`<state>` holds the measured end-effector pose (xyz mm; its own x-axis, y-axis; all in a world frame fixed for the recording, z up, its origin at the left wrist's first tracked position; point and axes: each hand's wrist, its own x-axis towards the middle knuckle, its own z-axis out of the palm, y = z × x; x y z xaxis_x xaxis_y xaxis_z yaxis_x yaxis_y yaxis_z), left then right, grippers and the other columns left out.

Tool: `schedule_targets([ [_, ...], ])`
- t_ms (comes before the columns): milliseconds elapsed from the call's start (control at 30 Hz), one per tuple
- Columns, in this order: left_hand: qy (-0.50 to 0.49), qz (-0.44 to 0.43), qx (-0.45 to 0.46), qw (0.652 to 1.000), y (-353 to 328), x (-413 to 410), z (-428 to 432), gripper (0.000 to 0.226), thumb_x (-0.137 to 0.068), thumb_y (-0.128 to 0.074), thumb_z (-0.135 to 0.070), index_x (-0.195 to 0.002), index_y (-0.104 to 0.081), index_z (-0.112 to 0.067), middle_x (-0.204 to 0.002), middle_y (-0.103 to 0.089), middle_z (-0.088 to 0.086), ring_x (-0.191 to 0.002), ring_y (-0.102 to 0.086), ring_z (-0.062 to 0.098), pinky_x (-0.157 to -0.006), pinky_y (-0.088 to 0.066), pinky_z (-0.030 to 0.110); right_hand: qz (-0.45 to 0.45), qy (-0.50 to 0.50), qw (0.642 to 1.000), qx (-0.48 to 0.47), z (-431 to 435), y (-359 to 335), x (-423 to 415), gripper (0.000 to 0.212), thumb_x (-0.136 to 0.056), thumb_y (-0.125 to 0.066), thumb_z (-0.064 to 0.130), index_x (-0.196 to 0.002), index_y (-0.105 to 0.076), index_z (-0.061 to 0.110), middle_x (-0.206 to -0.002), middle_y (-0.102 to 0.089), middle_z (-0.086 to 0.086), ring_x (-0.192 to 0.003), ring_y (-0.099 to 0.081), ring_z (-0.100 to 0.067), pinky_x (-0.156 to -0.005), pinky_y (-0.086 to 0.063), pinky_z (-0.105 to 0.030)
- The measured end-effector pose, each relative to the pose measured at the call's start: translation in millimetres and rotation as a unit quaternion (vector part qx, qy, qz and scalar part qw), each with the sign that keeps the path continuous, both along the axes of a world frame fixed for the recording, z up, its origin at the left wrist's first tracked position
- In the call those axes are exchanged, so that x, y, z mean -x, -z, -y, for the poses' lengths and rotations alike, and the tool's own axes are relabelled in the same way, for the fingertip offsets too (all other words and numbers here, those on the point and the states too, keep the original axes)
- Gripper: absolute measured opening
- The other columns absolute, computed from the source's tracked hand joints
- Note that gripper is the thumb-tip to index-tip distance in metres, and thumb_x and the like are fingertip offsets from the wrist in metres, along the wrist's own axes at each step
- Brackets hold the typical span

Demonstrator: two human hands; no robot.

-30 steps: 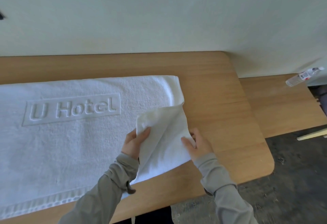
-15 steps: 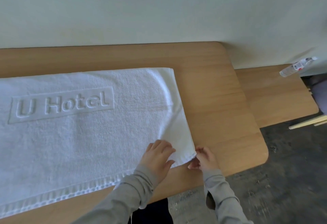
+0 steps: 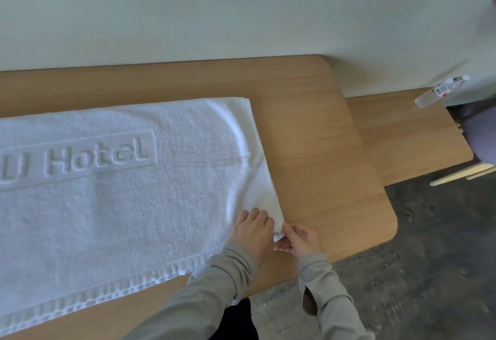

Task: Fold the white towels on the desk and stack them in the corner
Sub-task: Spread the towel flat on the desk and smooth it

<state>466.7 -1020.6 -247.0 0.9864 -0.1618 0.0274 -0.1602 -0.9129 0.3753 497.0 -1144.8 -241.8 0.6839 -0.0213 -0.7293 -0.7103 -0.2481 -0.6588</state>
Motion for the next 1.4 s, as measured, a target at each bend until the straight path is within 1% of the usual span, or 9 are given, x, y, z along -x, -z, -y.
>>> schedule_targets([
  [133,0.010,0.034,0.068,0.997,-0.1,0.8,9.7,0.021,-0.068,-0.047,-0.019,-0.050,-0.058,-0.015,-0.052,-0.053,-0.002,-0.049,-0.055,0.017,-0.048,-0.044,0.018,-0.001,0.024,1.000,0.005,0.9,4.7,-1.2,0.035,-0.093,-0.054,0.020,-0.062,-0.056,0.006,-0.041,-0.055,0.001,-0.039,-0.054,-0.010,-0.052,-0.048,-0.029],
  [300,0.065,0.039,0.066,0.995,1.2,12.5,-8.0,0.009,-0.069,-0.069,-0.029,-0.070,-0.068,-0.020,-0.068,-0.061,-0.007,-0.062,-0.060,0.012,-0.056,-0.047,0.018,0.018,-0.030,0.998,0.052,0.8,7.4,-1.2,0.028,-0.091,-0.056,0.010,-0.064,-0.055,0.007,-0.048,-0.059,-0.004,-0.042,-0.058,-0.012,-0.051,-0.052,-0.023],
  [500,-0.243,0.055,0.055,0.967,0.2,16.9,-91.7,0.043,-0.087,-0.040,-0.028,-0.107,-0.065,0.000,-0.104,-0.064,0.016,-0.093,-0.063,0.035,-0.077,-0.051,0.045,0.051,-0.158,0.965,0.204,5.7,-1.3,-1.8,0.026,-0.095,-0.051,0.025,-0.078,-0.060,0.008,-0.054,-0.059,-0.003,-0.041,-0.054,-0.006,-0.051,-0.044,-0.014],
  [667,-0.293,-0.092,-0.037,0.951,18.1,31.9,-130.2,0.071,-0.092,-0.012,-0.053,-0.145,-0.029,-0.009,-0.153,-0.026,0.011,-0.141,-0.022,0.030,-0.114,-0.020,0.048,0.247,-0.227,0.854,0.399,-10.2,-9.8,-0.2,0.025,-0.088,-0.059,0.012,-0.112,-0.057,0.004,-0.105,-0.060,-0.012,-0.094,-0.057,-0.026,-0.081,-0.045,-0.034],
  [767,-0.287,-0.096,-0.063,0.951,29.1,34.2,-127.8,0.069,-0.093,-0.006,-0.053,-0.147,-0.025,-0.012,-0.154,-0.021,0.009,-0.143,-0.017,0.028,-0.115,-0.016,0.048,0.460,-0.271,0.775,0.339,-78.6,-6.1,2.7,0.030,-0.087,-0.055,0.014,-0.114,-0.060,0.000,-0.115,-0.062,-0.017,-0.106,-0.060,-0.034,-0.087,-0.049,-0.043],
  [933,-0.276,-0.084,-0.088,0.954,36.9,35.5,-130.7,0.063,-0.091,-0.020,-0.040,-0.144,-0.031,-0.008,-0.153,-0.022,0.012,-0.142,-0.020,0.030,-0.114,-0.014,0.048,0.458,-0.551,0.632,0.295,-152.5,20.2,0.2,0.053,-0.090,-0.030,0.035,-0.134,-0.050,0.012,-0.144,-0.044,-0.003,-0.135,-0.038,-0.020,-0.109,-0.034,-0.048],
  [1167,-0.284,-0.085,-0.089,0.951,38.1,35.8,-130.6,0.065,-0.093,-0.019,-0.048,-0.148,-0.023,-0.013,-0.156,-0.017,0.008,-0.143,-0.016,0.027,-0.115,-0.015,0.047,0.333,-0.513,0.676,0.411,-43.9,35.3,-66.2,0.071,-0.089,0.003,0.053,-0.146,-0.001,0.011,-0.155,0.002,-0.001,-0.146,-0.003,-0.022,-0.119,-0.001,-0.042],
  [1267,-0.285,-0.084,-0.088,0.951,37.7,34.5,-129.9,0.065,-0.093,-0.020,-0.047,-0.147,-0.024,-0.012,-0.156,-0.018,0.009,-0.143,-0.017,0.028,-0.114,-0.017,0.048,0.421,-0.474,0.667,0.391,-62.2,19.4,-76.7,0.064,-0.094,-0.015,0.040,-0.144,-0.021,0.002,-0.153,-0.018,-0.012,-0.144,-0.013,-0.029,-0.117,-0.005,-0.047],
  [1400,-0.280,-0.082,-0.087,0.952,39.0,34.7,-130.7,0.064,-0.094,-0.016,-0.047,-0.145,-0.028,-0.010,-0.154,-0.022,0.011,-0.142,-0.021,0.028,-0.113,-0.019,0.049,0.526,-0.602,0.557,0.226,-148.0,23.7,-76.7,0.058,-0.095,-0.029,0.033,-0.143,-0.029,0.001,-0.152,-0.025,-0.013,-0.142,-0.018,-0.028,-0.116,-0.015,-0.048],
])
